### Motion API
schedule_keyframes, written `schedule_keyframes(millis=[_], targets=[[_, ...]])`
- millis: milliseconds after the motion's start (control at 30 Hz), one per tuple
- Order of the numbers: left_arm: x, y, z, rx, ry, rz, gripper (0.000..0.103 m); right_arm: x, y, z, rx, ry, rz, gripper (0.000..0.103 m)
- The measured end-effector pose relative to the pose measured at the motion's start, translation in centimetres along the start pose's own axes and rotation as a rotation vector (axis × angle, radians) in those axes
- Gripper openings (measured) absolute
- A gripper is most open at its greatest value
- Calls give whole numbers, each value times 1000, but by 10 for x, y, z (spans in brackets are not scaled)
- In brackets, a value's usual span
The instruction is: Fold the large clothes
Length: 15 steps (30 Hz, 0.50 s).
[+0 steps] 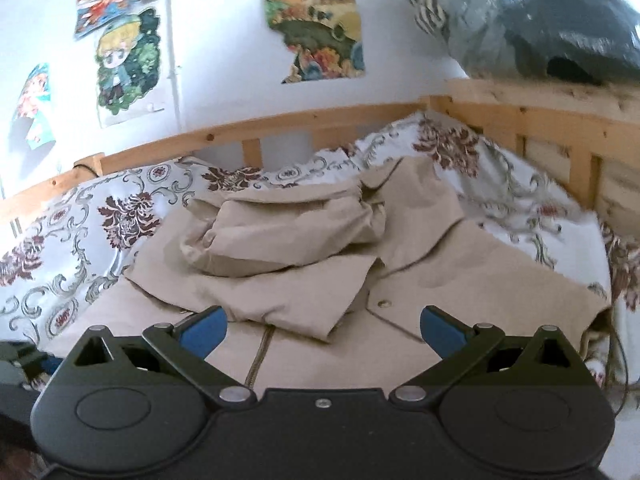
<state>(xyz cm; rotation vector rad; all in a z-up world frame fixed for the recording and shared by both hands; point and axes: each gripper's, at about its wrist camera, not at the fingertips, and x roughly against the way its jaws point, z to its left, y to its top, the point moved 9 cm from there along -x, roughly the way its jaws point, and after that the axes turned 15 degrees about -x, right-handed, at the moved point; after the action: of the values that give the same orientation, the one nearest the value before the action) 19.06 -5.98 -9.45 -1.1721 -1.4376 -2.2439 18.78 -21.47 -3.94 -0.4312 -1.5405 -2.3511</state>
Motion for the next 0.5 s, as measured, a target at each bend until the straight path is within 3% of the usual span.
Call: schedule_keyframes(millis=[67, 233, 333, 500], targets=[[-2, -1, 0, -11, 7, 2, 102, 1, 1, 2, 63, 4, -13, 102], [2, 0, 0, -55, 13, -9, 102, 2, -5, 9, 456, 25, -43, 102], [6, 3, -6, -131, 3, -37, 102, -1, -23, 2, 613, 102, 58, 102], [10, 2, -32, -383, 17, -76, 102, -5, -54, -5, 766, 110, 179, 99]])
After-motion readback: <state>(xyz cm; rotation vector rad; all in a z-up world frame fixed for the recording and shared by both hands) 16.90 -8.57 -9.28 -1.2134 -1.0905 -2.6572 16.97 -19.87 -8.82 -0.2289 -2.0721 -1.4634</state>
